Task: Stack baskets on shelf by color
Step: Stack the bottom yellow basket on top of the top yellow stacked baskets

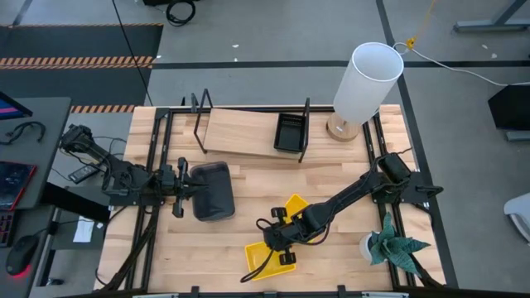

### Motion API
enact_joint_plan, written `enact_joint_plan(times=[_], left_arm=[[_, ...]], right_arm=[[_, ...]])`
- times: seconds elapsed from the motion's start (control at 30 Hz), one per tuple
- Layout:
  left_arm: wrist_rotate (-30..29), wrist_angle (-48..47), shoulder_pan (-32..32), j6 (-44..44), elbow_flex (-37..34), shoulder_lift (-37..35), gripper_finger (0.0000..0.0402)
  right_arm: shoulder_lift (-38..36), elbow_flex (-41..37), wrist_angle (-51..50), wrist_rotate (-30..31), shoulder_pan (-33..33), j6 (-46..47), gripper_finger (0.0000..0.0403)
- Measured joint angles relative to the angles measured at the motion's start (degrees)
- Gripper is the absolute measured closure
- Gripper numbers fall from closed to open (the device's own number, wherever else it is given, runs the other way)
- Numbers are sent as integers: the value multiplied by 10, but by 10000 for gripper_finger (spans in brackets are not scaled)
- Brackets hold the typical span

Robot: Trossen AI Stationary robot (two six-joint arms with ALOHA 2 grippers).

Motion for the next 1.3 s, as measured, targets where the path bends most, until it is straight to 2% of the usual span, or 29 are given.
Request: enact_joint_plan(times=[0.23,0.4,0.53,0.73,1.03,1.3], left_arm=[[0,0,0,0,0,0,369],[0,0,0,0,0,0,367],[0,0,0,0,0,0,373],[0,0,0,0,0,0,374],[0,0,0,0,0,0,367],[0,0,0,0,0,0,376]], right_arm=[[0,0,0,-18,0,20,388],[-6,46,-32,-31,-5,35,382],[-20,105,-112,-28,-9,45,391],[-50,177,-258,41,-8,95,392],[-121,184,-399,112,1,197,392],[-157,184,-507,144,27,283,393]])
